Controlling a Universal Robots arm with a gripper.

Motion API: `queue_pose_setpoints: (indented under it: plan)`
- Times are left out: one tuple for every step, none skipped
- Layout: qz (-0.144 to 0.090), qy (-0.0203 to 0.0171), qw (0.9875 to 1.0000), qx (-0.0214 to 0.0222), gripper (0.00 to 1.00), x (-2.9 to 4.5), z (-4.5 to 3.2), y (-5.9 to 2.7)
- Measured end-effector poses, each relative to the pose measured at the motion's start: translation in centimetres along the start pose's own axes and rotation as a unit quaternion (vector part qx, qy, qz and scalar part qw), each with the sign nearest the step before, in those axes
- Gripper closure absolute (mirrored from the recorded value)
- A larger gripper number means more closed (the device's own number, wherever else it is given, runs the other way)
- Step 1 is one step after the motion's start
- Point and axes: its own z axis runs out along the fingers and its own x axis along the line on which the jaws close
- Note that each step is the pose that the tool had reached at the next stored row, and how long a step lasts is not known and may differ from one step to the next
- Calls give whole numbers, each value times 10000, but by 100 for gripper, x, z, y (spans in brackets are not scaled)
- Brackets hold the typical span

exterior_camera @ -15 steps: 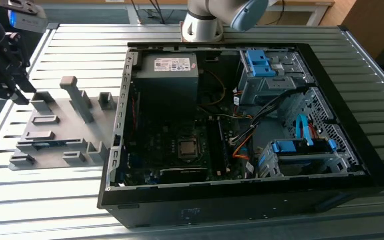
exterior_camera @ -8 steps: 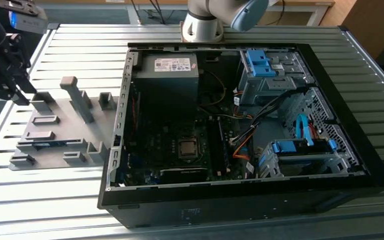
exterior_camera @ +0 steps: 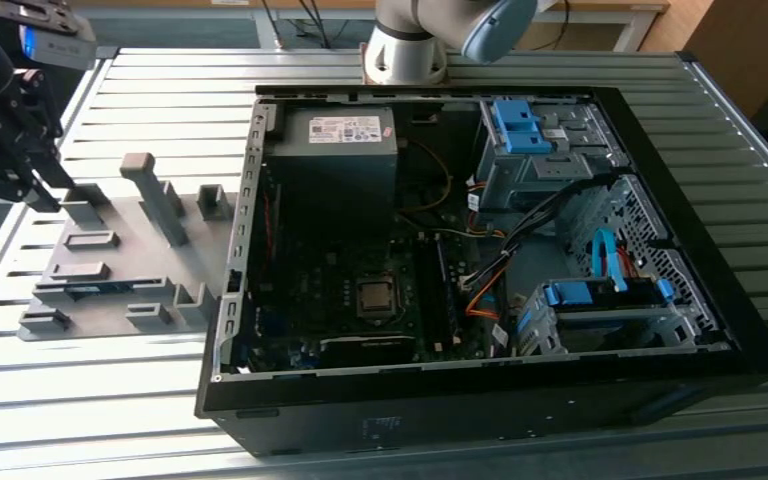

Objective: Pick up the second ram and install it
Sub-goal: 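Pick up the second ram and move it above second insertion slot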

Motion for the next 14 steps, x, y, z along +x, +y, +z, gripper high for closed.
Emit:
queue_pose_setpoints:
  plan:
    - [0, 0, 10000, 0, 63, 0, 2, 0]
    - [0, 0, 10000, 0, 63, 0, 4, 0]
    - [0, 0, 10000, 1, 63, 0, 7, 0]
    - [0, 0, 10000, 0, 63, 0, 9, 0]
    - [0, 0, 10000, 0, 63, 0, 11, 0]
    - [0, 0, 10000, 0, 63, 0, 14, 0]
    - [0, 0, 10000, 0, 63, 0, 17, 0]
    - [0, 0, 10000, 1, 63, 0, 20, 0]
    - [0, 0, 10000, 1, 63, 0, 24, 0]
    - [0, 0, 10000, 1, 63, 0, 27, 0]
    - [0, 0, 10000, 1, 63, 0, 30, 0]
    - [0, 0, 10000, 0, 63, 0, 33, 0]
    - [0, 0, 10000, 0, 63, 1, 35, 0]
    - [0, 0, 10000, 0, 63, 0, 39, 0]
